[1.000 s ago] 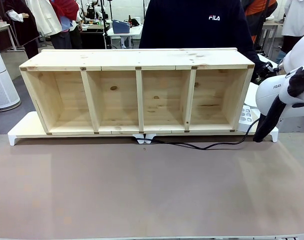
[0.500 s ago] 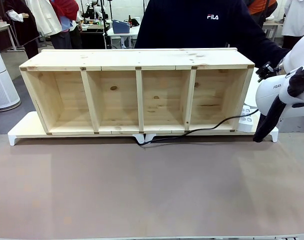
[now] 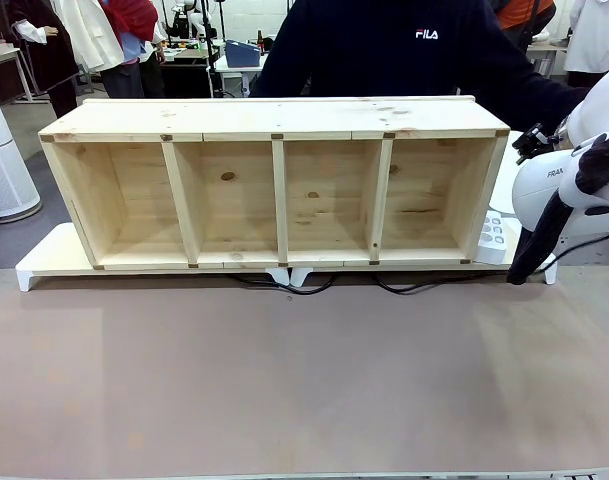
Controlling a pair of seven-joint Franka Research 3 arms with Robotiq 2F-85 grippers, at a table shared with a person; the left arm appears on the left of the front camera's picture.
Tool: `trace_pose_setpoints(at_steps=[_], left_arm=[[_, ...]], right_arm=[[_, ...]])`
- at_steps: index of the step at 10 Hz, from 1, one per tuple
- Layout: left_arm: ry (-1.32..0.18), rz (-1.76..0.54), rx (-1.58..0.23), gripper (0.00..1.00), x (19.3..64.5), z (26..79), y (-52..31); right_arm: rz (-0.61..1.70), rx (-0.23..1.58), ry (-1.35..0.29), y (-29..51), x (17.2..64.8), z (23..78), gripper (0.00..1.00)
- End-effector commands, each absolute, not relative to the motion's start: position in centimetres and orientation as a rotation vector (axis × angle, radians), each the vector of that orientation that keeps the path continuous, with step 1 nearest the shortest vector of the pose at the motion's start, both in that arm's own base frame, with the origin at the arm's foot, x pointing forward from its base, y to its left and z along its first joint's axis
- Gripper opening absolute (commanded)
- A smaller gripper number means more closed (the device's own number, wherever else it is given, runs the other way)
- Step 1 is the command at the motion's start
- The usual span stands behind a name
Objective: Perform cable management.
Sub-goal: Release the Power Cable when the human grasps it.
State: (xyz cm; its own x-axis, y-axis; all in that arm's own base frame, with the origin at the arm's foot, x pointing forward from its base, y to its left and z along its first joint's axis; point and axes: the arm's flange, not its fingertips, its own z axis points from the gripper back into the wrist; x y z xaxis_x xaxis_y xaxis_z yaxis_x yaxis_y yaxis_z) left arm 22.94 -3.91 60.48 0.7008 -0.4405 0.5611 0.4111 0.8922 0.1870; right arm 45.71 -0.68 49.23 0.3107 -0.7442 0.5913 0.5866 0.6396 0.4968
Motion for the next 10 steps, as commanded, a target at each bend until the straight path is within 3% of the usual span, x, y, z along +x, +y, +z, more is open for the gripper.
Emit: trace_pose_setpoints(at_steps=[1,10], left_arm=[[-0.648,-0.474,0.043,1.0,23.09,60.56,-4.04],[-0.648,-0.474,0.043,1.0,23.09,60.56,-4.04]], right_arm=[[-0.887,0.197,-0.883,-0.71,45.7,49.15,1.0],[-0.887,0.197,-0.883,-0.71,45.7,49.15,1.0]])
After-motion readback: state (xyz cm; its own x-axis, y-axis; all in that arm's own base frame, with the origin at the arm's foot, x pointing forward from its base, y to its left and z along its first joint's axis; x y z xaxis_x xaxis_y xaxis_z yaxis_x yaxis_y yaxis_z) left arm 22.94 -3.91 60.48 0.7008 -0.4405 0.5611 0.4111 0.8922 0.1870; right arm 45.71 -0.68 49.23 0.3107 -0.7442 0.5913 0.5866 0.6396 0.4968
